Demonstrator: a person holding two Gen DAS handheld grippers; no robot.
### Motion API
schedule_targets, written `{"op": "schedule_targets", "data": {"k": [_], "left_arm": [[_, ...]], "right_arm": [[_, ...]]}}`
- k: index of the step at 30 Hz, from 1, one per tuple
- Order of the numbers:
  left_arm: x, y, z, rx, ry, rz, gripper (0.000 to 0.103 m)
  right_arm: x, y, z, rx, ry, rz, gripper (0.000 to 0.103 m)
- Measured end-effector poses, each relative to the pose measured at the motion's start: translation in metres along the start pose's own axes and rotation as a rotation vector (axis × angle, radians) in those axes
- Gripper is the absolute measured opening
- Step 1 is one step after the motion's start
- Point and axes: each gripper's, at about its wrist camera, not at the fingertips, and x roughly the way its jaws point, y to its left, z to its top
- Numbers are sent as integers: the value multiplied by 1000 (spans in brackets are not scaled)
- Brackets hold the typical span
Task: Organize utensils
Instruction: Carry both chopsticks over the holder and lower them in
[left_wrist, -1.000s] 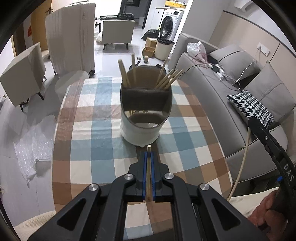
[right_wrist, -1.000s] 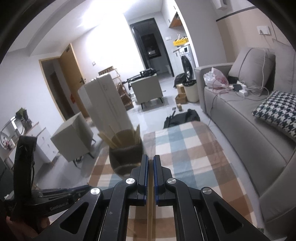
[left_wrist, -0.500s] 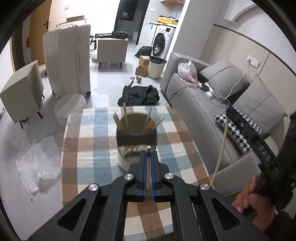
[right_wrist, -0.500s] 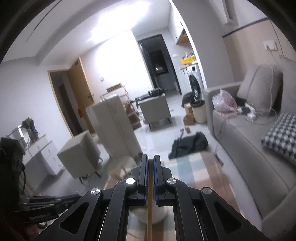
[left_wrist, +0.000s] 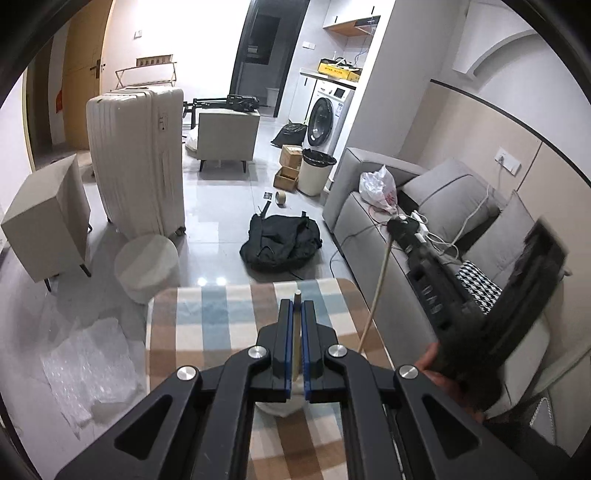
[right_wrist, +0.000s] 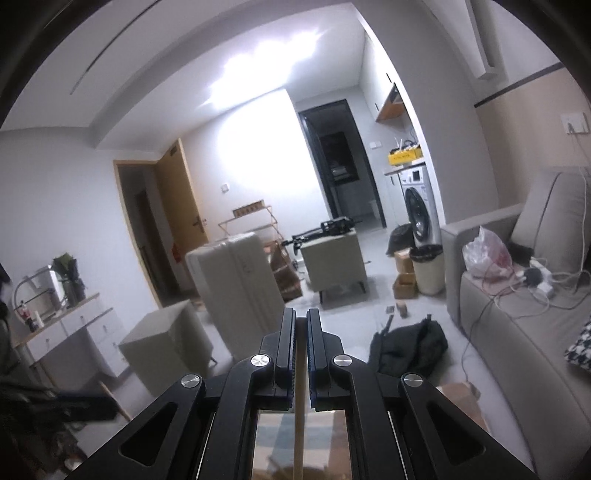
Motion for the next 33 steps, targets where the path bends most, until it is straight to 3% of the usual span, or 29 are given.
{"op": "schedule_targets", "data": {"k": [5, 12, 26, 33], "left_arm": [[29, 14, 10, 6, 21, -4, 0], [56, 20, 11, 24, 74, -19, 0], [67, 25, 7, 13, 122, -47, 0], [70, 27, 1, -4, 138, -56, 0]], "right_arm": [[45, -16, -28, 54, 18, -70, 5], [69, -34, -44, 124, -5, -145, 5], [68, -5, -62, 6, -95, -160, 5], [64, -4, -69, -31, -87, -153, 5]]}}
